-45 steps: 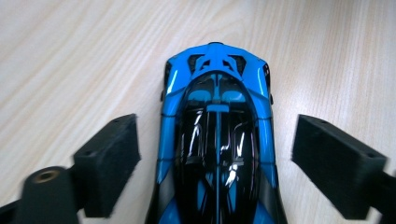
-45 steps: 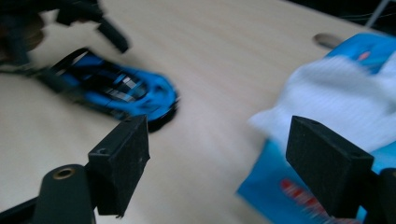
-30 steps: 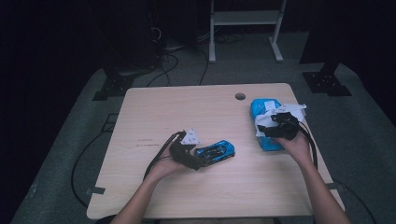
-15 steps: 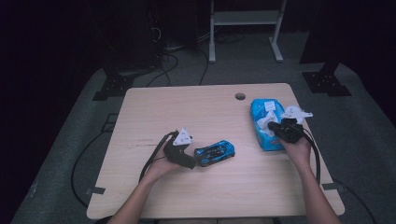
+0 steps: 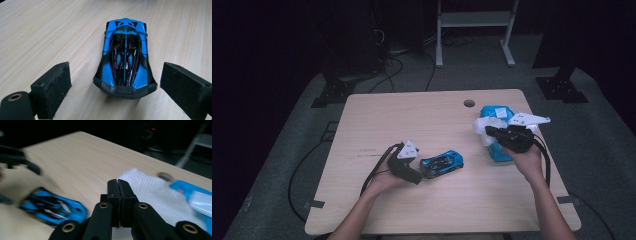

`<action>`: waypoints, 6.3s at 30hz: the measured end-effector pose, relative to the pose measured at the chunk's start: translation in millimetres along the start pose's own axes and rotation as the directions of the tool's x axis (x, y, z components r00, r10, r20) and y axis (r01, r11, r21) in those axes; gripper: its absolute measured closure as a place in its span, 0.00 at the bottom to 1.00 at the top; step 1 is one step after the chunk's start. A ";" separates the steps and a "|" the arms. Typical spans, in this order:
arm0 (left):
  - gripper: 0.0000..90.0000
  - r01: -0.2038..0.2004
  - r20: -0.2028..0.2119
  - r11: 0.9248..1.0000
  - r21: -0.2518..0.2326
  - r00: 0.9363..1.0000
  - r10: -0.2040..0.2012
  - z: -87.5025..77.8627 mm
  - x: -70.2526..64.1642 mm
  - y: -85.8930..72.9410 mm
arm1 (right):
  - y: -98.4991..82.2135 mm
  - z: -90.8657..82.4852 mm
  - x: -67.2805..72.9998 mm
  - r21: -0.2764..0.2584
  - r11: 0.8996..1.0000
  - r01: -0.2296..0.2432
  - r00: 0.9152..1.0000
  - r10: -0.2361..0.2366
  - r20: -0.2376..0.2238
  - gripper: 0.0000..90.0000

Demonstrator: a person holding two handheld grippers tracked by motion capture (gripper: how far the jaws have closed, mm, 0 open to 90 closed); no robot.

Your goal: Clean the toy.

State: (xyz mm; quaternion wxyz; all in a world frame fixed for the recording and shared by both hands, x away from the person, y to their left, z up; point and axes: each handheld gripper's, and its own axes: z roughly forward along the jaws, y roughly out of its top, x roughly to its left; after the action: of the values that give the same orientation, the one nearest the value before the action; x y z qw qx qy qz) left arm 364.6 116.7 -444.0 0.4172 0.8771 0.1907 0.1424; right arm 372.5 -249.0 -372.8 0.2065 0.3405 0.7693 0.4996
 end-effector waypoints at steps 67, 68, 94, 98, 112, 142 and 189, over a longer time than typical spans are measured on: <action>0.26 0.001 0.095 0.995 0.103 0.995 -0.011 30.7 -1.0 -8.8 | -34.9 102.1 81.7 0.269 0.962 0.052 0.927 0.054 -0.372 0.92; 0.26 0.001 0.095 0.995 0.104 0.995 -0.011 30.6 -1.0 -8.9 | -34.9 102.1 81.7 0.269 0.962 0.052 0.927 0.054 -0.372 0.92; 0.26 -0.024 0.085 0.993 0.112 0.996 0.015 29.9 -2.1 -9.5 | -40.3 111.6 98.2 0.270 0.953 0.141 0.937 -0.040 -0.348 0.92; 0.27 -0.025 0.084 0.994 0.110 0.996 0.016 30.4 -2.4 -9.4 | -42.3 104.5 77.1 0.281 0.954 0.101 0.949 -0.007 -0.315 0.92; 0.27 -0.015 0.097 0.995 0.103 0.995 0.005 31.4 -1.9 -8.9 | -43.4 95.8 67.9 0.288 0.953 0.092 0.963 -0.012 -0.268 0.92; 0.27 -0.033 0.099 0.994 0.100 0.995 0.023 31.9 -3.7 -8.7 | -47.3 92.1 49.4 0.285 0.956 0.066 0.982 -0.011 -0.188 0.77; 0.27 -0.037 0.098 0.994 0.102 0.995 0.026 32.1 -3.5 -8.7 | -51.0 94.1 28.7 0.317 0.948 -0.041 0.979 0.101 -0.175 0.93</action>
State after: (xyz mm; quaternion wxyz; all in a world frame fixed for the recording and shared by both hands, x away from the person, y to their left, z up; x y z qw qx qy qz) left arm 372.7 98.4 -470.8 0.3777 0.9063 0.1634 0.0962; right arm 398.6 -182.7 -457.6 0.0580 0.3473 0.8419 0.4091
